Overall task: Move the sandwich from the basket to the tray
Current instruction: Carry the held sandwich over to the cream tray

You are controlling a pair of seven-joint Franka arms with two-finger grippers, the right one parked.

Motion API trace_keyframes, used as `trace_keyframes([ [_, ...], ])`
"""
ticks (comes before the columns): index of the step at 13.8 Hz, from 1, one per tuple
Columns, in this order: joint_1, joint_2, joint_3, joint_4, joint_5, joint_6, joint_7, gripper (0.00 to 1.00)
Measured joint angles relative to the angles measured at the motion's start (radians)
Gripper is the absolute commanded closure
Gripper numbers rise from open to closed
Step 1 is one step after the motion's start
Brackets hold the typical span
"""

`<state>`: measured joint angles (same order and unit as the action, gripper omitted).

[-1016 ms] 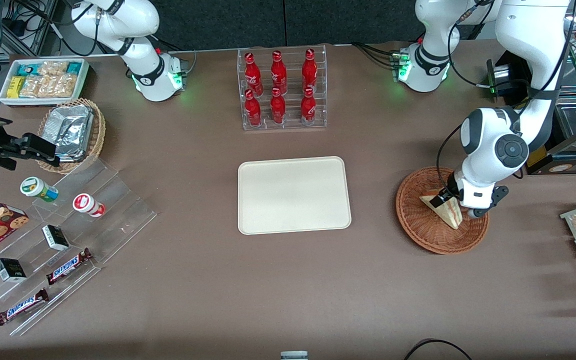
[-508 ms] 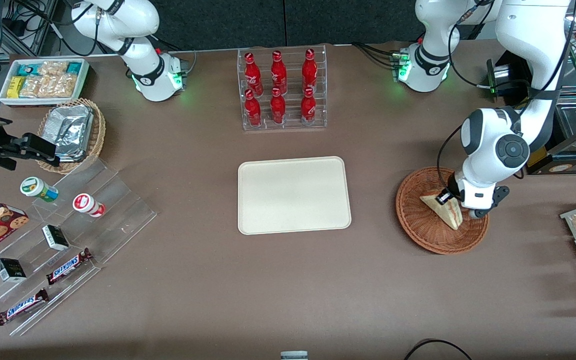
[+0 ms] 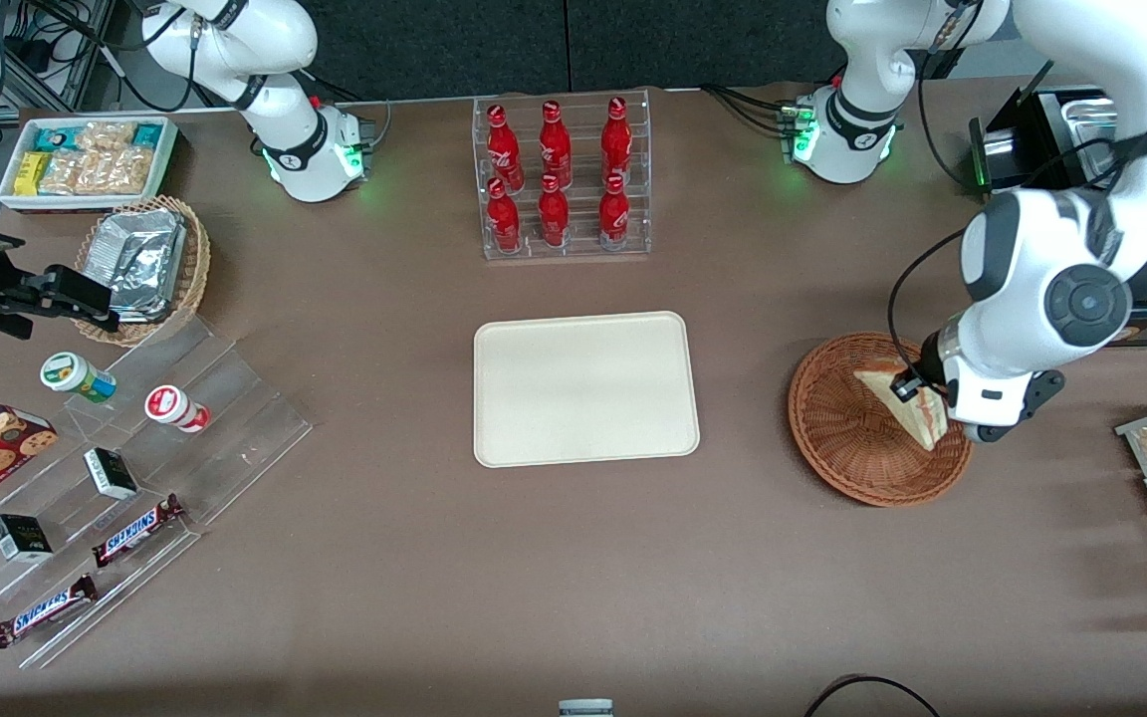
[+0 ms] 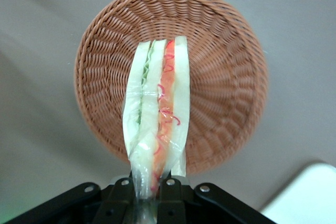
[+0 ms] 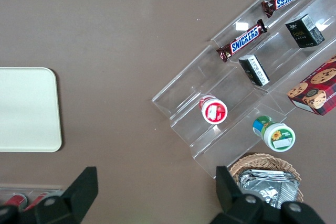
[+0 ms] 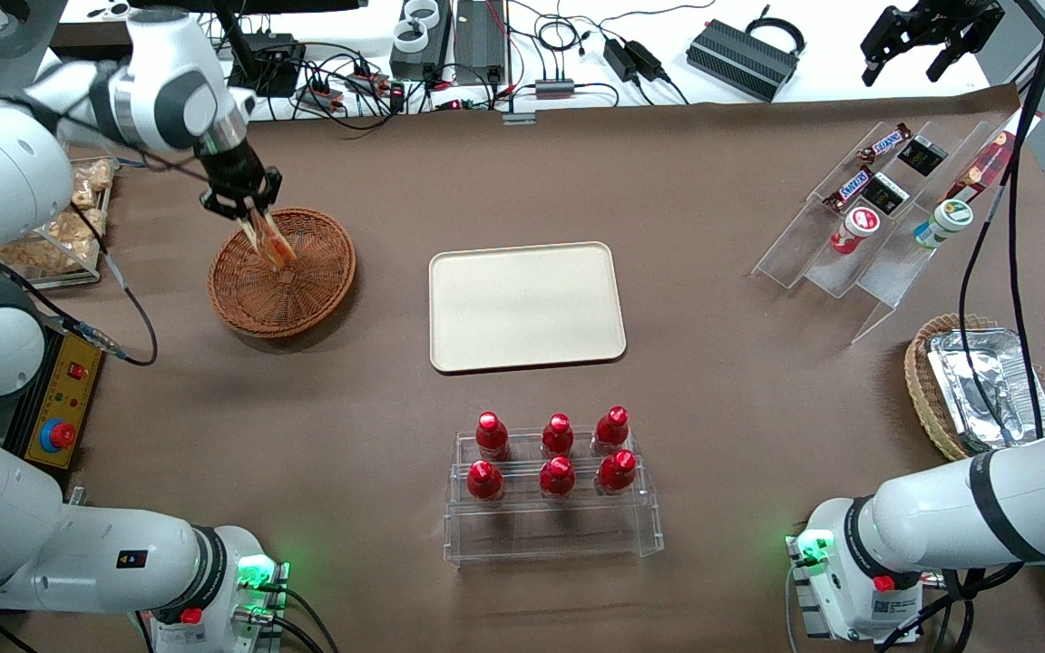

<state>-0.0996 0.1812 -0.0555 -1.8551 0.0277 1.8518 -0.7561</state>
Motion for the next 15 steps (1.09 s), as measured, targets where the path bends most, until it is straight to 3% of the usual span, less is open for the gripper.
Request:
trace_keyframes([
  [3,-0.099,-0.004,-0.004,0.125,0.001,-0.121,-0.001,0.86],
  [7,-0.285,0.032,-0.009,0.161,0.0,-0.126,-0.019,0.86],
  [15,-0.575,0.292,-0.012,0.322,-0.005,-0.058,-0.117,0.86],
])
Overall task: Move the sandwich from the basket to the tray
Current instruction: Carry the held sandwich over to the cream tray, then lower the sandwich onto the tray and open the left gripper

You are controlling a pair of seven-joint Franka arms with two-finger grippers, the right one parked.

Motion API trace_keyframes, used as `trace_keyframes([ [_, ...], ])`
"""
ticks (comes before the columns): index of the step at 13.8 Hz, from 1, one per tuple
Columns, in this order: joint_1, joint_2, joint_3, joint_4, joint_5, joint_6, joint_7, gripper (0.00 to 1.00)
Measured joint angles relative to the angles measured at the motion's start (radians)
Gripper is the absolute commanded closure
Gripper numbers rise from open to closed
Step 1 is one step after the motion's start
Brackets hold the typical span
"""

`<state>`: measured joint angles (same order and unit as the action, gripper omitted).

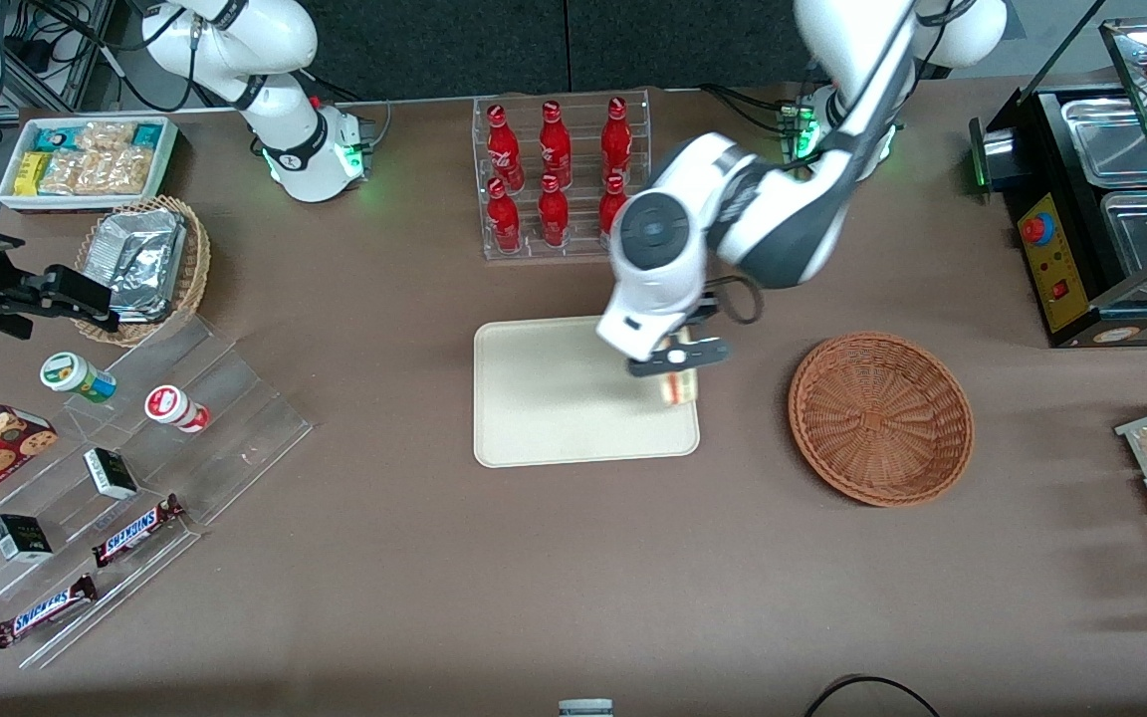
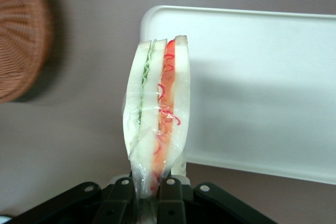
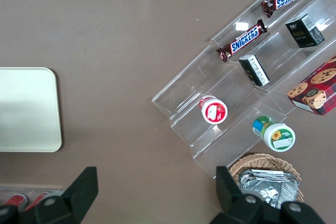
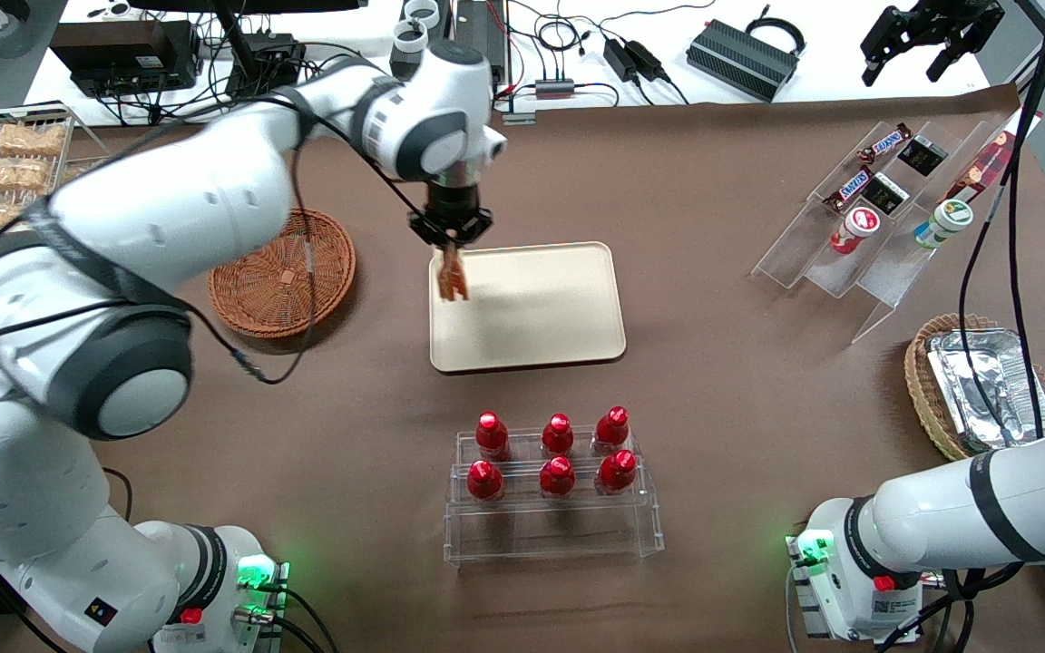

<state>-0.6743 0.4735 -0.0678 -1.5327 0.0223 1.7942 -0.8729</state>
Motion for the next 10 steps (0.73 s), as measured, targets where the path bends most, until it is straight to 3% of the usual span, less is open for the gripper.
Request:
trace_keyframes([
  [10,-0.123,0.178,0.0,0.032,0.0,0.228,-0.087,0.86],
])
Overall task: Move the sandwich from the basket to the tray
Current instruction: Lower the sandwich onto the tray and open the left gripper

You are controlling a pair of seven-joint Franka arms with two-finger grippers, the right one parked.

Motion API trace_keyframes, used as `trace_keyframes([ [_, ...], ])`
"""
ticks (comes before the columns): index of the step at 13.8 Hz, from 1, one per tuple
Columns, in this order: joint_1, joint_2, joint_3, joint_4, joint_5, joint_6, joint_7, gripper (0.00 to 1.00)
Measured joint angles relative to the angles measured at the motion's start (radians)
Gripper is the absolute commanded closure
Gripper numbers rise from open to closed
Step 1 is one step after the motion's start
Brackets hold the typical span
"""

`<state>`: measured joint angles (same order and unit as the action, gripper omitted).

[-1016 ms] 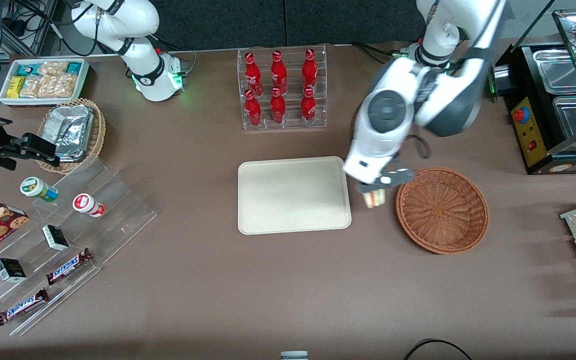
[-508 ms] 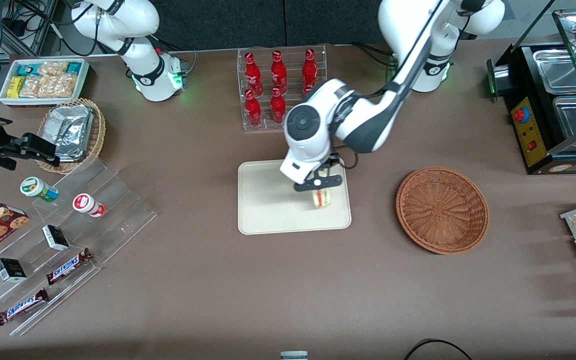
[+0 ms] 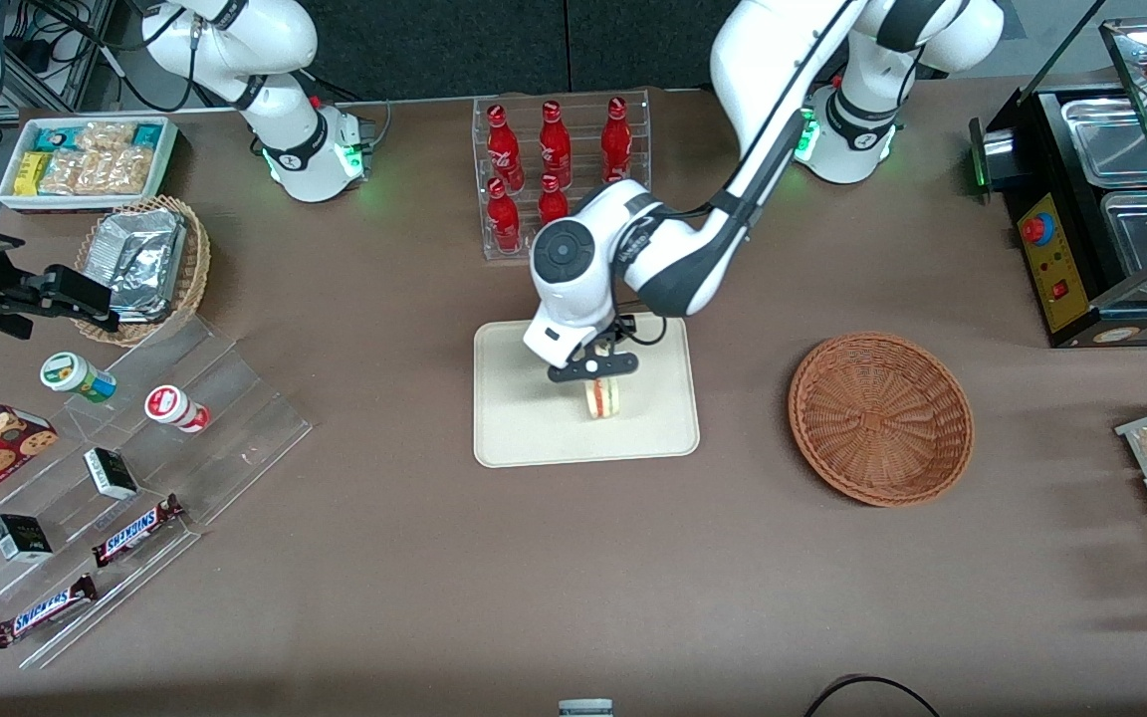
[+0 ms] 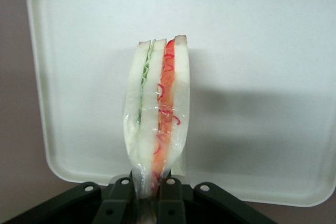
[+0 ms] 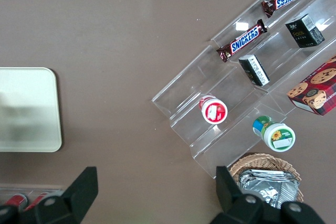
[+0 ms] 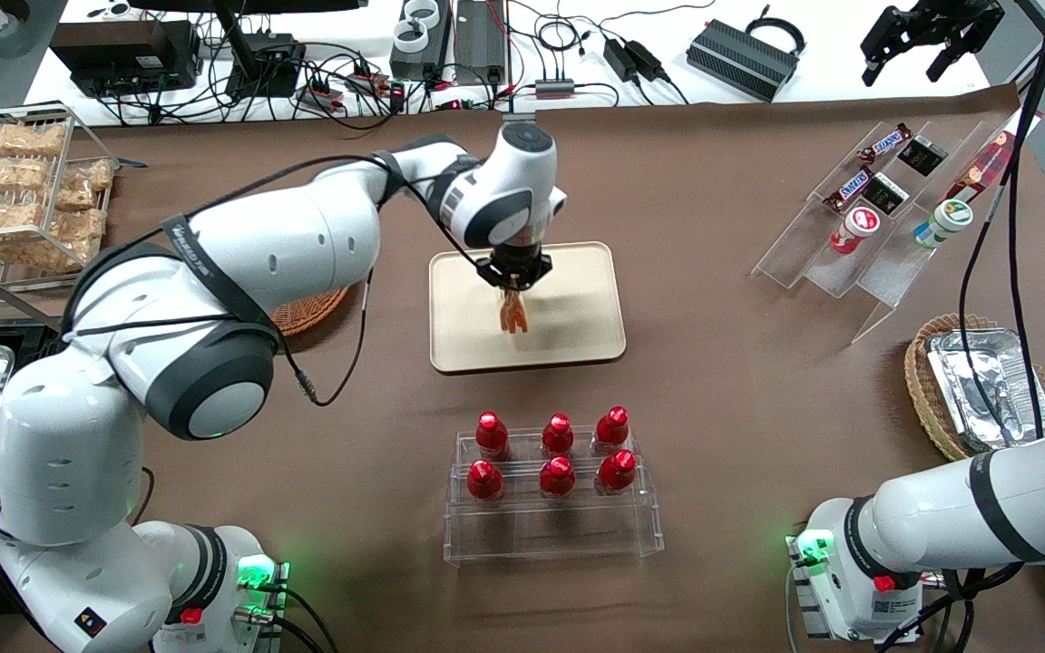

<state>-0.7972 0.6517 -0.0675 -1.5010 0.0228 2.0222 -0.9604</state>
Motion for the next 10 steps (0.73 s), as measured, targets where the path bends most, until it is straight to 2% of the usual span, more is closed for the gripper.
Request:
trace_keyframes([
  [6,-0.019,0.034,0.002,0.001,0.0,0.036,-0.008,0.85],
  [8,-0.02,0.046,0.002,0.001,0.001,0.048,-0.008,0.77],
  [9,-0.02,0.05,0.002,0.001,0.001,0.05,-0.008,0.52],
  [10,-0.021,0.053,0.002,0.001,0.001,0.052,-0.008,0.17],
])
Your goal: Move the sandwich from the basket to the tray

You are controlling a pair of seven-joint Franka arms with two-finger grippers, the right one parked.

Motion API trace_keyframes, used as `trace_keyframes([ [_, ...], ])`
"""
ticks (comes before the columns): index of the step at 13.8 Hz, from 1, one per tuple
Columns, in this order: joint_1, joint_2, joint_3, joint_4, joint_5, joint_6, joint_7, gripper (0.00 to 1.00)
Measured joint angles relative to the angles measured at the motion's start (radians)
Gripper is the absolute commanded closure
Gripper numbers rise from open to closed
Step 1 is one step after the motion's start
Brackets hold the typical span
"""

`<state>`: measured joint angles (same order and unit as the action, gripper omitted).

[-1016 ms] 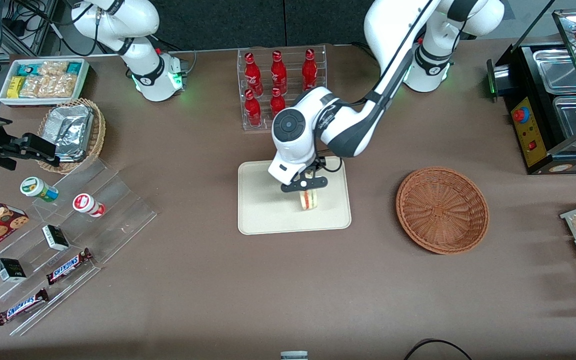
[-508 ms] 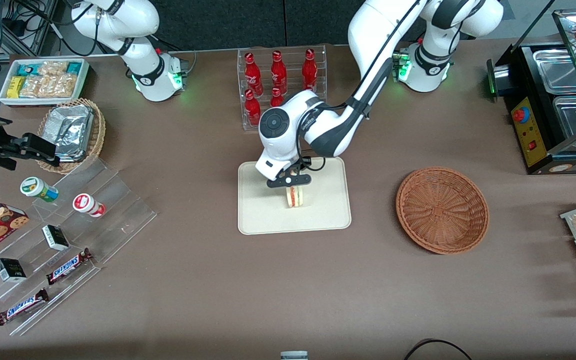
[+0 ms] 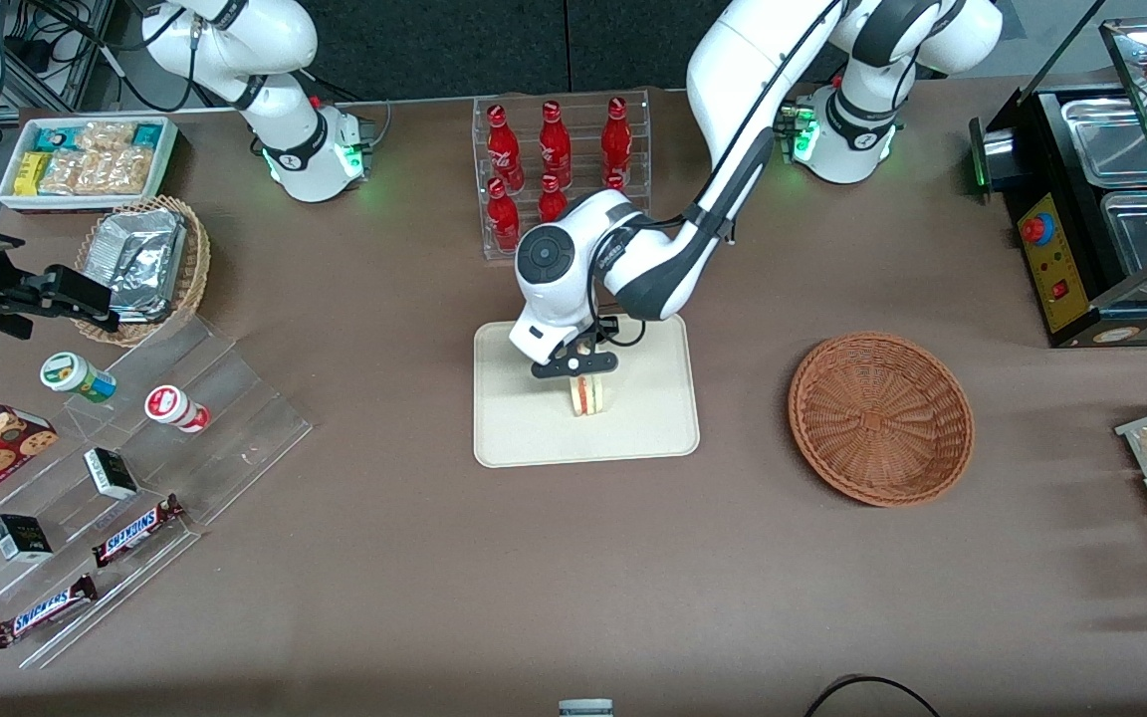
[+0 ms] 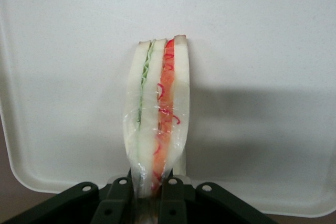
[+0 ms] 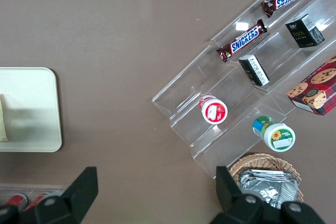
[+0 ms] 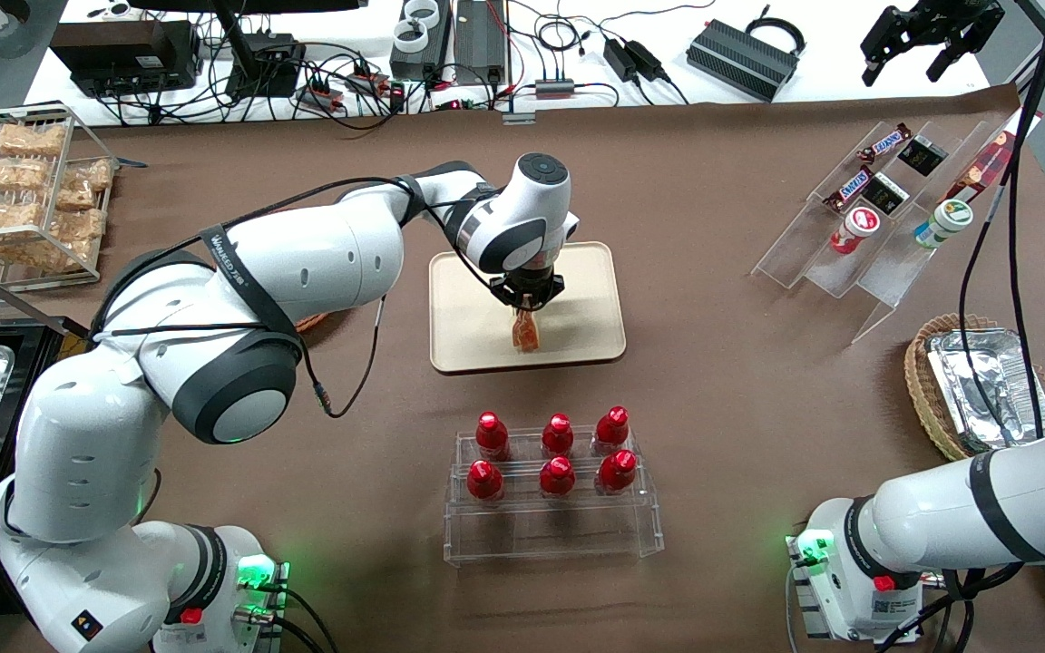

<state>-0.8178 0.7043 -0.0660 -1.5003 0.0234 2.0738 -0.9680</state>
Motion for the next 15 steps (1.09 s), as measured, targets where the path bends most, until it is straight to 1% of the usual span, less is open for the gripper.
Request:
trace_keyframes([
  [1,0.0,0.001,0.0,0.0,0.0,0.0,0.0,0.01],
  [5,0.0,-0.002,0.005,0.026,0.0,-0.004,0.0,0.0],
  [8,0.009,-0.05,0.022,0.067,0.0,-0.099,-0.006,0.0],
  [10,0.05,-0.125,0.031,0.083,0.0,-0.192,-0.015,0.0],
  [13,0.17,-0.262,0.033,0.09,0.0,-0.325,-0.003,0.0],
  [15,0.217,-0.347,0.043,0.09,0.0,-0.424,0.002,0.0],
])
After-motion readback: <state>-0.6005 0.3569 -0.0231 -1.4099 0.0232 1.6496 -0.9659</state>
